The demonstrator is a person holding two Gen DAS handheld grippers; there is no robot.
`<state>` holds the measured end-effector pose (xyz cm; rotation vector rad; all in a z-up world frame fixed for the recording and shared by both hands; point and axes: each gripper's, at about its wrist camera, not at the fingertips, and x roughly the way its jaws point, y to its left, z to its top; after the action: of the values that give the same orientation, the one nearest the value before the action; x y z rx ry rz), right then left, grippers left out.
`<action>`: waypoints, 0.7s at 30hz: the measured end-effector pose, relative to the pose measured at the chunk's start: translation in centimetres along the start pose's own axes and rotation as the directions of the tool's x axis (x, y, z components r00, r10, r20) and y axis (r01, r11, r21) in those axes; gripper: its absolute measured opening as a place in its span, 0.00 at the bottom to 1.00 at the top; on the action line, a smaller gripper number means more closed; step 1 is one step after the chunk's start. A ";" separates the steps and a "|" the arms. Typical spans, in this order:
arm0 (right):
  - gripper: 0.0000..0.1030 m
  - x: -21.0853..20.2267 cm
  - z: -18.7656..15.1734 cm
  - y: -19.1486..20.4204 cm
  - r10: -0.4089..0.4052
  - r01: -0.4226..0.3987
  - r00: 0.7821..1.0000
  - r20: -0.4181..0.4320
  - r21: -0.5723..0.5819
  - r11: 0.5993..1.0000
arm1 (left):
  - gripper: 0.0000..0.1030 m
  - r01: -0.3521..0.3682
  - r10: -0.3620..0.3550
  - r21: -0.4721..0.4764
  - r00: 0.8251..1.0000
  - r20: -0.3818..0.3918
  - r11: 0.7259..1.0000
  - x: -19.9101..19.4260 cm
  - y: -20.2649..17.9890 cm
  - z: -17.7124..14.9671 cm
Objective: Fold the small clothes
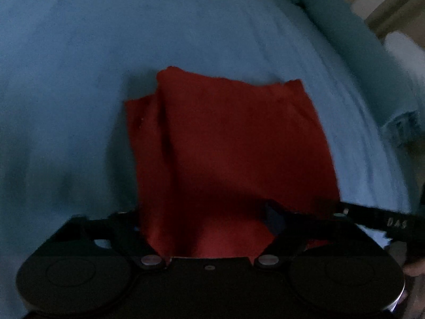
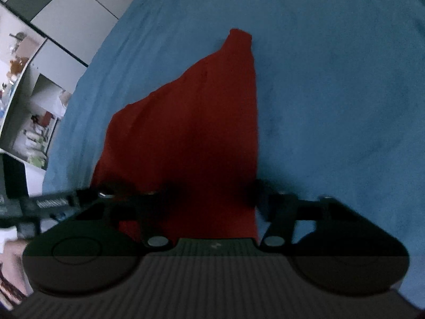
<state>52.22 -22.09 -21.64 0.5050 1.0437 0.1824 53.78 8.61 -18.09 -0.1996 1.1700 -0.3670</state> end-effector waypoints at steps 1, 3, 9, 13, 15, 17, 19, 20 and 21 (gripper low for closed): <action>0.47 0.0 -0.2 0.5 -0.016 0.016 1.000 0.007 -0.010 1.000 | 0.57 -0.011 0.010 0.008 1.000 0.006 1.000 -0.2 -0.2 0.0; 0.39 -0.5 -0.5 1.4 -0.021 0.022 0.999 0.024 -0.037 0.999 | 0.34 -0.011 0.011 -0.007 1.000 0.025 1.000 -1.0 -0.5 0.3; 0.35 -5.4 -0.7 3.5 0.013 -0.002 0.995 0.103 -0.108 0.994 | 0.29 -0.019 0.017 0.028 0.997 0.069 0.999 -4.4 -3.4 -0.3; 0.35 -10.6 -2.0 4.0 0.029 -0.008 0.992 0.126 -0.160 0.987 | 0.29 -0.015 0.005 0.089 0.994 0.106 0.996 -7.3 -7.0 -2.4; 0.35 -13.5 -3.5 3.8 0.032 -0.008 0.991 0.130 -0.182 0.983 | 0.29 -0.006 -0.008 0.121 0.994 0.113 0.993 -8.6 -9.0 -4.1; 0.35 -16.6 -5.3 3.0 0.027 0.001 0.991 0.135 -0.204 0.979 | 0.29 0.013 -0.028 0.131 0.993 0.116 0.991 -9.3 -10.6 -5.9; 0.35 -19.0 -7.4 1.6 0.018 0.009 0.992 0.126 -0.209 0.978 | 0.29 0.033 -0.047 0.131 0.993 0.109 0.991 -9.6 -11.9 -8.8; 0.35 -19.7 -8.6 0.8 0.016 0.009 0.993 0.120 -0.201 0.980 | 0.29 0.037 -0.050 0.132 0.993 0.102 0.991 -9.3 -12.6 -10.0; 0.35 -20.0 -9.7 -0.1 0.007 0.015 0.994 0.113 -0.193 0.981 | 0.29 0.035 -0.048 0.132 0.994 0.095 0.991 -8.7 -13.3 -11.4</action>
<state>33.89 -26.72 -10.00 0.3331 0.9053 0.2466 37.92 0.05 -10.49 -0.1266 1.0425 -0.4637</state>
